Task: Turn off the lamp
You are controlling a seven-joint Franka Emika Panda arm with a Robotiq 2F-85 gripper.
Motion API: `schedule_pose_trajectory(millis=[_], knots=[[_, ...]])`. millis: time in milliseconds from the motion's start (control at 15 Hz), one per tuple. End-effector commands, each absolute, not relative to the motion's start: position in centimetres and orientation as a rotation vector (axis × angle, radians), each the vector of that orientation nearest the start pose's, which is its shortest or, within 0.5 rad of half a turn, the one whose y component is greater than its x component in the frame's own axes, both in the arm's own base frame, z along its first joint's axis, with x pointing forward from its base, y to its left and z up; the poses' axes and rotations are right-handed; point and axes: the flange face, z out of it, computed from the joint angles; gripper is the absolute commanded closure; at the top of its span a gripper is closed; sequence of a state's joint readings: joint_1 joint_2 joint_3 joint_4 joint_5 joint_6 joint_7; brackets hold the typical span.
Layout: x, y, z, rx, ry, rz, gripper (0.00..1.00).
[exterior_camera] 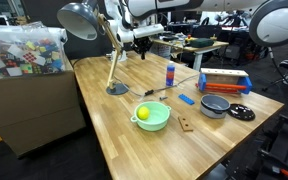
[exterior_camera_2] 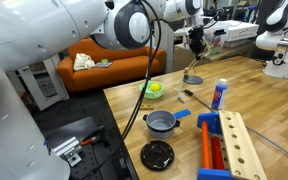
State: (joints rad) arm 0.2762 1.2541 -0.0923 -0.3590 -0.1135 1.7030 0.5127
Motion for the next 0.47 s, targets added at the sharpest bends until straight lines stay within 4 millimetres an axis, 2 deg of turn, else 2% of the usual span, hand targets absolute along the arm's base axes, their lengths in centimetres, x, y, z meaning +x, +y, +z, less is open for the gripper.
schedule_pose_trajectory(millis=[0,133,400], knots=[[78.85,18.71,32.3,-3.259,0.411,-0.259,0.87],[78.86,18.69,32.2,-3.26,0.411,-0.257,0.75],[78.86,18.7,32.19,-3.26,0.411,-0.257,0.73]])
